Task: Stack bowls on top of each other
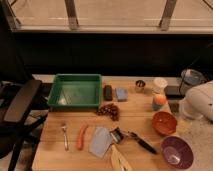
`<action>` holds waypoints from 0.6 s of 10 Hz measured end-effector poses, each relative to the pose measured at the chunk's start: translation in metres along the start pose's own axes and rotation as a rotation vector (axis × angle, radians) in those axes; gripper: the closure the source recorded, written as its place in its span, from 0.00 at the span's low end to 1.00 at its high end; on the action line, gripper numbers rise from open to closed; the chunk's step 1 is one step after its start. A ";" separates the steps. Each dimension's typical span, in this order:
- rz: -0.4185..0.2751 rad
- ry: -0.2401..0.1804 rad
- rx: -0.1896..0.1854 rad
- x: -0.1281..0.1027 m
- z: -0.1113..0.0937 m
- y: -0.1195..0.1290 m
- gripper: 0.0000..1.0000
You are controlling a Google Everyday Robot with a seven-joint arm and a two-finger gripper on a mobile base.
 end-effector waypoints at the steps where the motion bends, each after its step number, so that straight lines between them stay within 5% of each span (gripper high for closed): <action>1: -0.009 0.003 -0.004 -0.010 0.003 0.007 0.20; 6: 0.002 0.000 -0.096 -0.069 0.035 0.055 0.20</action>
